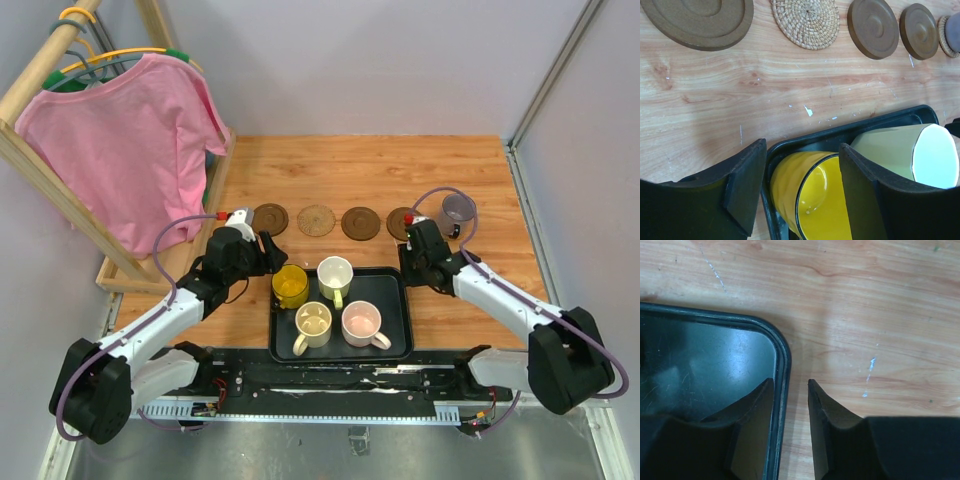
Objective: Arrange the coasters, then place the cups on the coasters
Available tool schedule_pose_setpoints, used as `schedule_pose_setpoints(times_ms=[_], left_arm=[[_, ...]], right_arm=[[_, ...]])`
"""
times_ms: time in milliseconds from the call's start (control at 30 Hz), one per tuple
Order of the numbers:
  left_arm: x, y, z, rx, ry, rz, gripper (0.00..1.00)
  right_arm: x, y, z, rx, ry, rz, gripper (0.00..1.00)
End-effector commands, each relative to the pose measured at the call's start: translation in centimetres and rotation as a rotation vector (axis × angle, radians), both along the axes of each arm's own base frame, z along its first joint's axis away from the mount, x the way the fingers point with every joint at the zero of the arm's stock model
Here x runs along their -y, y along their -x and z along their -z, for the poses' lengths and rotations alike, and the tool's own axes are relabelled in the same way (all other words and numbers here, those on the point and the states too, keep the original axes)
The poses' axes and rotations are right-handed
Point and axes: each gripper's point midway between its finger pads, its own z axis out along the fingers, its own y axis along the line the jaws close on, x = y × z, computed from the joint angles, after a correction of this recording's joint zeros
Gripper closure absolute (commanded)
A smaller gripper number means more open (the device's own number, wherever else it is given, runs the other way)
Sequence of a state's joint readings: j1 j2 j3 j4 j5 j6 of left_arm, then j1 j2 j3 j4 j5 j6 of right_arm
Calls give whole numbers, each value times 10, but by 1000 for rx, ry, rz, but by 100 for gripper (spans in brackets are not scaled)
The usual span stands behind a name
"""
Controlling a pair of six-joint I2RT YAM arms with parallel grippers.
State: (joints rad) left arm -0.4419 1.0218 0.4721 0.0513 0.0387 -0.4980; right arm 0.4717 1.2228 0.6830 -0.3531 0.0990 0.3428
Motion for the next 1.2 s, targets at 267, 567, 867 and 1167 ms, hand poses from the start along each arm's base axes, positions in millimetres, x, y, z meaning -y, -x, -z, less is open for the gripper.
schedule_pose_setpoints(times_ms=[267,567,867,1167], left_arm=[[4,-2,-10,35,22,10,36],[4,1,-9,29,24,16,36],[3,2,-9,28,19,15,36],[4,2,-8,27,20,18,36]], right_arm=[[-13,18,26,-78,-1,-20,66],[-17,27,37,-115,24,-34,84],[-15,40,38,-136,77,-53,99],[-12,44,35,-133,95,-44,93]])
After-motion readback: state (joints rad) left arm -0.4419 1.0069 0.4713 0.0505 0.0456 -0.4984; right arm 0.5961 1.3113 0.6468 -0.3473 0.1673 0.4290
